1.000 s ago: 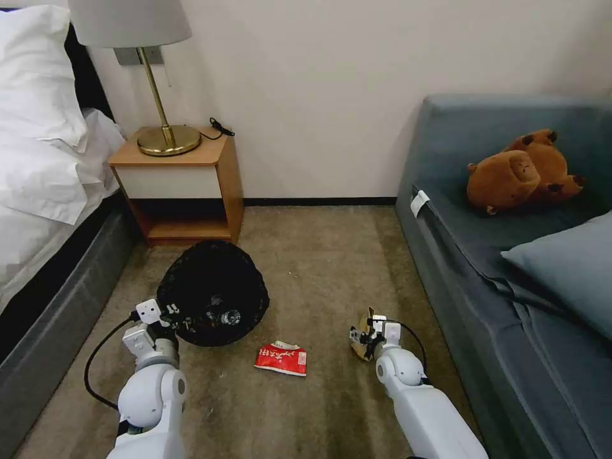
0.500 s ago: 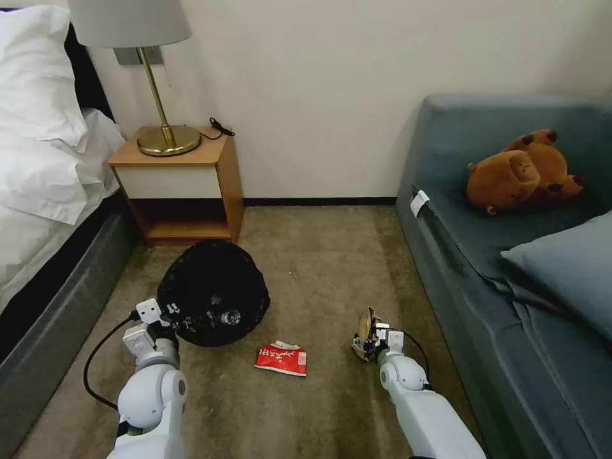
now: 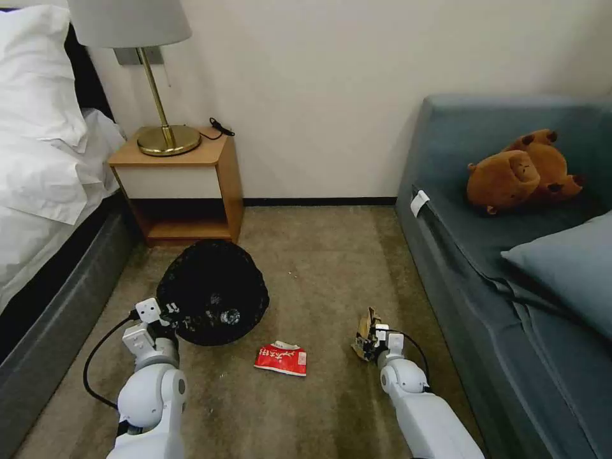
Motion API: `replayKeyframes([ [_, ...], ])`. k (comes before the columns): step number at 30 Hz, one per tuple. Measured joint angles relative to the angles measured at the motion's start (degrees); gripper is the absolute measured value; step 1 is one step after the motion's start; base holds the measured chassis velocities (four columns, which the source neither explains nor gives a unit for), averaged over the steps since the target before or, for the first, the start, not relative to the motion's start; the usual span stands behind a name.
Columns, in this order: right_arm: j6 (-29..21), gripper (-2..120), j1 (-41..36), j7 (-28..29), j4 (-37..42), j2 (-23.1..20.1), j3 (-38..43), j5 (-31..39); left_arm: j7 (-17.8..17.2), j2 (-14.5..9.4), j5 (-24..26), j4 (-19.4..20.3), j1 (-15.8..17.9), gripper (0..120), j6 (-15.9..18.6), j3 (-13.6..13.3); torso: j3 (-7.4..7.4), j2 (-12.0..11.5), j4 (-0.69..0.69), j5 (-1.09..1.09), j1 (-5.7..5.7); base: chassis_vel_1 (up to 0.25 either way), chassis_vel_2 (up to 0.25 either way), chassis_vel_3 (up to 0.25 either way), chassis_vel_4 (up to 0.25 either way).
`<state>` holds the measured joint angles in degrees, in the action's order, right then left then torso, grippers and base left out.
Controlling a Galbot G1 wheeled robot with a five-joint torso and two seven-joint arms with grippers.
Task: Pick up the trash bin, then pick up the garbage on the floor and place it into the trash bin.
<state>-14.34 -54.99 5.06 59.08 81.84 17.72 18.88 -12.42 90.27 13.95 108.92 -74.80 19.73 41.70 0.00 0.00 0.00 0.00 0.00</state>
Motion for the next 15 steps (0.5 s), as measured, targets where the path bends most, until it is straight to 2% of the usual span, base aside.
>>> replayKeyframes([
  [2, 0.45, 48, 0.01, -0.02, -0.13, 0.01, 0.01, -0.40, 0.00, 0.00, 0.04, 0.00, 0.09, 2, 0.00, 0.01, 0.00, 0.00, 0.00, 0.00, 0.00, 0.000, 0.000, 0.000, 0.000],
  [3, 0.45, 48, 0.01, -0.02, -0.13, 0.01, 0.01, -0.40, 0.00, 0.00, 0.04, 0.00, 0.09, 2, 0.00, 0.01, 0.00, 0.00, 0.00, 0.00, 0.00, 0.000, 0.000, 0.000, 0.000],
  [5, 1.25, 36, 0.16, -0.02, -0.35, -0.04, 0.01, -1.08, 0.00, -0.03, 0.12, -0.03, 0.27, 2, -0.02, 0.09, 0.00, 0.00, 0.00, 0.00, 0.00, 0.000, 0.000, 0.000, 0.000],
  [9, 1.59, 26, 0.21, -0.03, -0.40, -0.13, 0.06, -1.34, 0.00, -0.01, 0.14, -0.16, 0.27, 2, -0.05, 0.10, 0.00, 0.00, 0.00, 0.00, 0.00, 0.000, 0.000, 0.000, 0.000],
  [10, 1.73, 19, 0.20, -0.10, -0.41, -0.24, 0.07, -1.44, 0.00, 0.01, 0.15, -0.24, 0.27, 2, -0.08, 0.10, 0.00, 0.00, 0.00, 0.00, 0.00, 0.000, 0.000, 0.000, 0.000],
  [11, 1.73, 19, 0.20, -0.10, -0.41, -0.24, 0.07, -1.44, 0.00, 0.01, 0.15, -0.24, 0.27, 2, -0.08, 0.10, 0.00, 0.00, 0.00, 0.00, 0.00, 0.000, 0.000, 0.000, 0.000],
  [13, 2.10, 8, 0.13, -0.33, -0.41, -0.30, 0.13, -1.71, -0.01, 0.09, 0.15, -0.34, 0.35, 2, -0.11, 0.07, 0.00, 0.00, 0.00, 0.00, 0.00, 0.000, 0.000, 0.000, 0.000],
  [14, 2.10, 8, 0.13, -0.33, -0.41, -0.30, 0.13, -1.71, -0.01, 0.09, 0.15, -0.34, 0.35, 2, -0.11, 0.07, 0.00, 0.00, 0.00, 0.00, 0.00, 0.000, 0.000, 0.000, 0.000],
  [15, 2.35, 2, 0.12, -0.41, -0.47, -0.30, 0.20, -1.93, 0.00, 0.12, 0.13, -0.38, 0.41, 2, -0.12, 0.02, 0.00, 0.00, 0.00, 0.00, 0.00, 0.000, 0.000, 0.000, 0.000],
])
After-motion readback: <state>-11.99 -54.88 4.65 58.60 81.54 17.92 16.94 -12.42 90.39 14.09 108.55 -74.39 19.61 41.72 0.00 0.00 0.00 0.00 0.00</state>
